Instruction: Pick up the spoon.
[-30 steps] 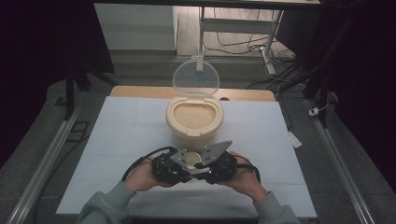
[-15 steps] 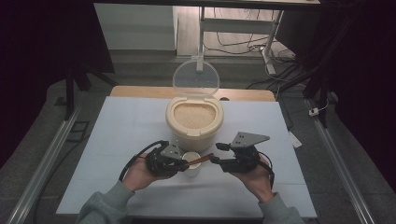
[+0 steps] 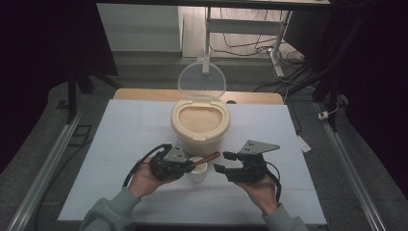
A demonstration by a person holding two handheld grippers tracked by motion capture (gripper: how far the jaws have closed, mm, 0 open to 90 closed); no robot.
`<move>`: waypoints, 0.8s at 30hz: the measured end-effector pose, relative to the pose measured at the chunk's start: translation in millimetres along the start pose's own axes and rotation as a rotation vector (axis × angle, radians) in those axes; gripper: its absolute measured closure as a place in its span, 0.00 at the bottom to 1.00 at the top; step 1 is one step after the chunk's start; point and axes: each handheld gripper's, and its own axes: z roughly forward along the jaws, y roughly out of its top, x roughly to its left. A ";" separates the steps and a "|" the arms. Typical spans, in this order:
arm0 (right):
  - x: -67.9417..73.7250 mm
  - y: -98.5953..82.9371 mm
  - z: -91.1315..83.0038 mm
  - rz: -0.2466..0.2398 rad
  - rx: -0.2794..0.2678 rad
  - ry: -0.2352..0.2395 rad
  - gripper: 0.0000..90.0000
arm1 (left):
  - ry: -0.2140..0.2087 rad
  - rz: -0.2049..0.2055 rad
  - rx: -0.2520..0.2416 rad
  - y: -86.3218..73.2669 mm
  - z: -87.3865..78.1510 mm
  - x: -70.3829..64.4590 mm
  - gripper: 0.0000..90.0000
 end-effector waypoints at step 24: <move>-6.2 -7.5 12.7 0.204 -0.098 0.026 0.66 | 0.052 0.070 -0.010 5.6 11.5 -18.2 0.87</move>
